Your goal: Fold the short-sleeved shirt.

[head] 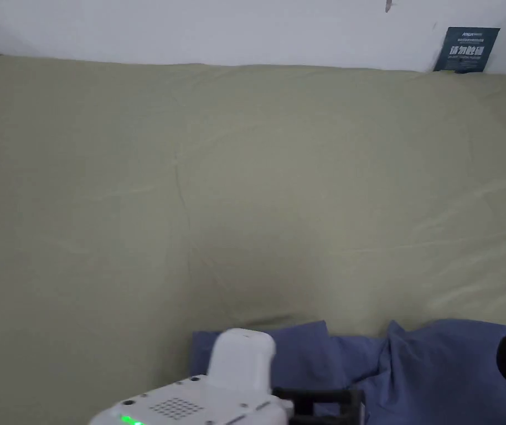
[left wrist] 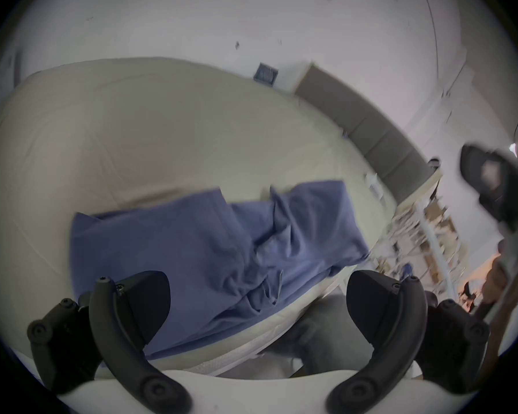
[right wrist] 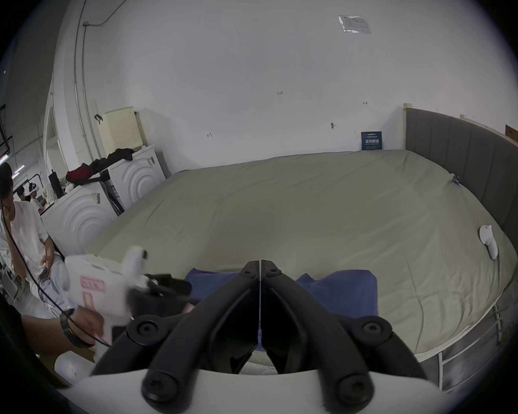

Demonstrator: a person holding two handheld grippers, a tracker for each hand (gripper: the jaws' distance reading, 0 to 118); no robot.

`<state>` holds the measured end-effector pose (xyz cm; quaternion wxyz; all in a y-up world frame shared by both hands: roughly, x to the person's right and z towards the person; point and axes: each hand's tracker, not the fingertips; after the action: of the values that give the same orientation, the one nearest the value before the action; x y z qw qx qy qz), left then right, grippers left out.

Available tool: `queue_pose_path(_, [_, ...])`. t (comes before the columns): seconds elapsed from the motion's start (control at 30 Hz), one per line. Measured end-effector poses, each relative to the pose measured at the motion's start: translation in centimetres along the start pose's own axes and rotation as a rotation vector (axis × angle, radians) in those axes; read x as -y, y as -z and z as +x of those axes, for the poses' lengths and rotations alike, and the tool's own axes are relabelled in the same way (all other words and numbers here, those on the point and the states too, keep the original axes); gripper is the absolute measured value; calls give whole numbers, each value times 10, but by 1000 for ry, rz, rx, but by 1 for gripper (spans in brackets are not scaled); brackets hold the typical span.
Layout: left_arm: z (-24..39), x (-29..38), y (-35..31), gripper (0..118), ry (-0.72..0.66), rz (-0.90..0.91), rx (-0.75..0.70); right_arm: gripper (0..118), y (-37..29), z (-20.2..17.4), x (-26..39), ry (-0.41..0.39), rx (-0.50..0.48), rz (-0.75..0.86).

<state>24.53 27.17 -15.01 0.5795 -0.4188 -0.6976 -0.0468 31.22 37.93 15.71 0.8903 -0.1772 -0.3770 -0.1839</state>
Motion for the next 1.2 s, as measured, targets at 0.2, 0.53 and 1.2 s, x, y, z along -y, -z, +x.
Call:
queue_pose_path(0.2, [-41,-14,-78,0,85,240,-200,1,11,-8,10,-8,-58,-19])
queue_pose_path(0.53, [-118,-3,-111,0,-155,114,-217,1,24,-9,17,-12,-89,-55])
queue_pose_path(1.2, [-167,14,-10,106,-492,-114,282,1,13,10,20,-3,-13,-62])
